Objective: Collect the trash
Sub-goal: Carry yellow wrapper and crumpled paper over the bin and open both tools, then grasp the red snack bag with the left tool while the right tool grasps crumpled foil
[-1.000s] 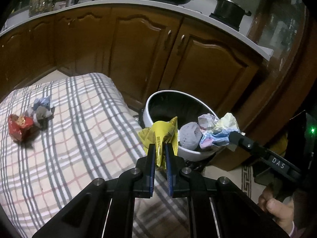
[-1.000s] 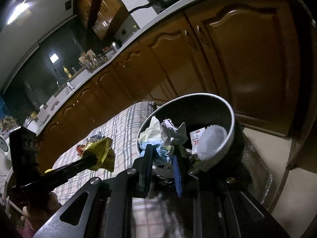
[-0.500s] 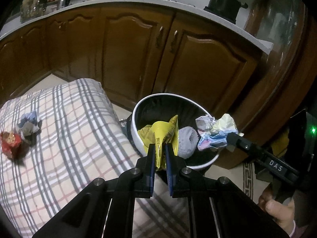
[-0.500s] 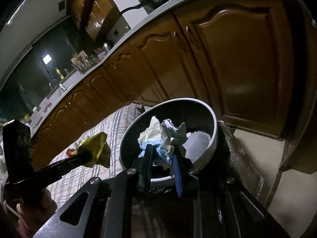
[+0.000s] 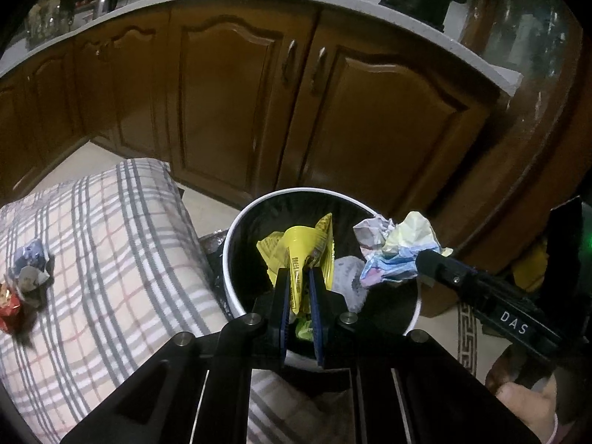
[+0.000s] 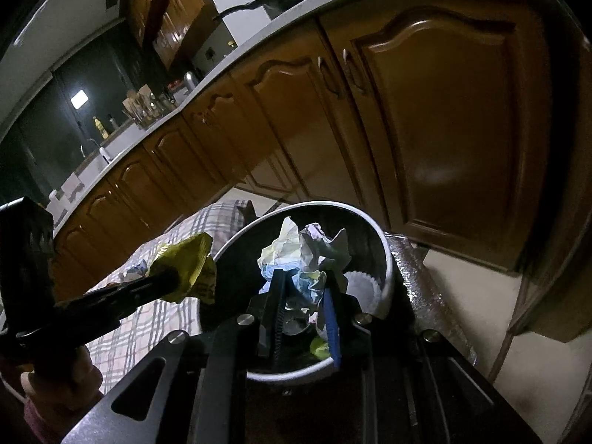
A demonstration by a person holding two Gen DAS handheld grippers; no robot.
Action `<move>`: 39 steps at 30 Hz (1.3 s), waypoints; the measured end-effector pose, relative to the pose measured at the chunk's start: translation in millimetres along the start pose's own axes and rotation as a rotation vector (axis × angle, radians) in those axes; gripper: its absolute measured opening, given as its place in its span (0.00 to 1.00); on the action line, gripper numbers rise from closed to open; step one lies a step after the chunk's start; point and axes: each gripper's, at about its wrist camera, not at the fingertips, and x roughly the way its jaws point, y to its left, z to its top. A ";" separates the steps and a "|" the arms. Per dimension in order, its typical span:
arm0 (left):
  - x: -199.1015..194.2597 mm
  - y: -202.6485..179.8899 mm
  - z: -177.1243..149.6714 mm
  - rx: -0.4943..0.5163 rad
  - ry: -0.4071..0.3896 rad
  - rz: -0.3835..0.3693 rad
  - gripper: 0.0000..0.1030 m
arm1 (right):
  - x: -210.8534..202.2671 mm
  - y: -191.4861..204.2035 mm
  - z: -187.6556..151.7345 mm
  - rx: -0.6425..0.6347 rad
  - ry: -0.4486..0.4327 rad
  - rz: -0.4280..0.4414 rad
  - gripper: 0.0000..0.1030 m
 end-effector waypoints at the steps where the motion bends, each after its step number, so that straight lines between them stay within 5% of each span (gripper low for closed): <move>1: 2.6 -0.3 0.5 -0.001 0.003 0.002 0.09 | 2.5 -0.4 2.0 -0.004 0.004 -0.004 0.19; 6: 16.2 -0.1 2.0 -0.006 0.025 0.008 0.09 | 10.8 -1.7 6.6 -0.017 0.021 -0.017 0.21; 8: 21.9 0.6 2.5 -0.011 0.041 -0.001 0.22 | 14.9 -2.9 7.7 -0.018 0.030 -0.021 0.22; 11: 24.2 2.7 2.3 -0.011 0.042 -0.004 0.27 | 19.9 -5.5 8.5 -0.010 0.045 -0.012 0.25; 14: 21.4 5.8 -0.1 -0.011 0.037 0.000 0.28 | 21.3 -9.2 7.2 0.008 0.050 0.001 0.43; 21: 0.7 22.6 -17.8 -0.028 0.007 0.022 0.35 | 14.8 -8.1 2.3 0.034 0.038 0.022 0.54; 29: -40.5 61.9 -56.7 -0.146 -0.033 0.064 0.46 | -2.0 26.3 -9.8 0.019 -0.011 0.091 0.89; 39: -91.9 117.6 -103.1 -0.282 -0.065 0.145 0.57 | 7.9 88.1 -36.9 -0.052 0.025 0.172 0.96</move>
